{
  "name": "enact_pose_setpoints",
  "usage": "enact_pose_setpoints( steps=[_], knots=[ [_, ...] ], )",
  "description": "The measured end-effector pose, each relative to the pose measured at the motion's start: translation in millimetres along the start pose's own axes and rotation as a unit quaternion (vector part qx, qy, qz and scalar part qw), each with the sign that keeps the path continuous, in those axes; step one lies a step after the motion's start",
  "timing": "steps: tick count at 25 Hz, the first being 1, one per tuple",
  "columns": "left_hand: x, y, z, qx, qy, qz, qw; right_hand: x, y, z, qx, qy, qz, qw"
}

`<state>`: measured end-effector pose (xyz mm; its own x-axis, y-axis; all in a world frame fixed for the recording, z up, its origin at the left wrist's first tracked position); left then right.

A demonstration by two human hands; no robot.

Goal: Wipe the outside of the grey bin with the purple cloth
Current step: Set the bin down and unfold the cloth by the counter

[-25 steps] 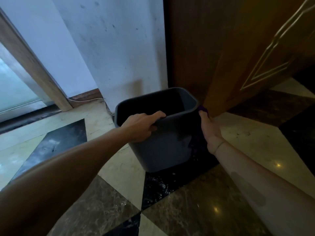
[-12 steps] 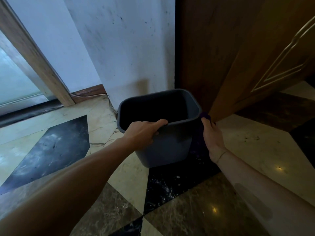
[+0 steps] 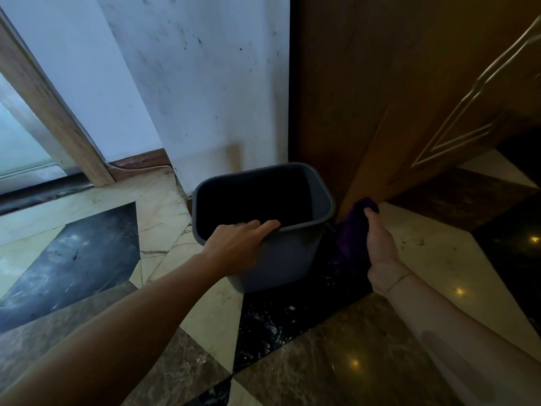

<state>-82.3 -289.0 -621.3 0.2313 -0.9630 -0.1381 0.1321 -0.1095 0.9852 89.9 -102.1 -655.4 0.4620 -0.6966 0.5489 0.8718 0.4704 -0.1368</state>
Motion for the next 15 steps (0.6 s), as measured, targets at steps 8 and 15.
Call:
enact_pose_setpoints(
  steps=[8,15],
  knots=[
    [-55,205,-50,0.633,0.093,0.041,0.767,156,-28,160,-0.027,-0.008,0.219,0.975],
    [-76,501,-23,0.625,0.103,0.024,0.773,330,-66,391,-0.010,-0.013,0.264,0.964]
  ],
)
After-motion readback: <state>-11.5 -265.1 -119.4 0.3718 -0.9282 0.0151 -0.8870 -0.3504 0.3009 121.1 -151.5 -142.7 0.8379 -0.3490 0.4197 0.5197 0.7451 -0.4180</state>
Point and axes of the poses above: each hand's wrist, its own x-axis away from the middle knuckle, its own y-axis out of the back of the hand, z = x × y, the point moved 5 cm from there along -x, towards the middle knuckle, and after that the axes turned 6 degrees about -y, right-handed, at the moved point
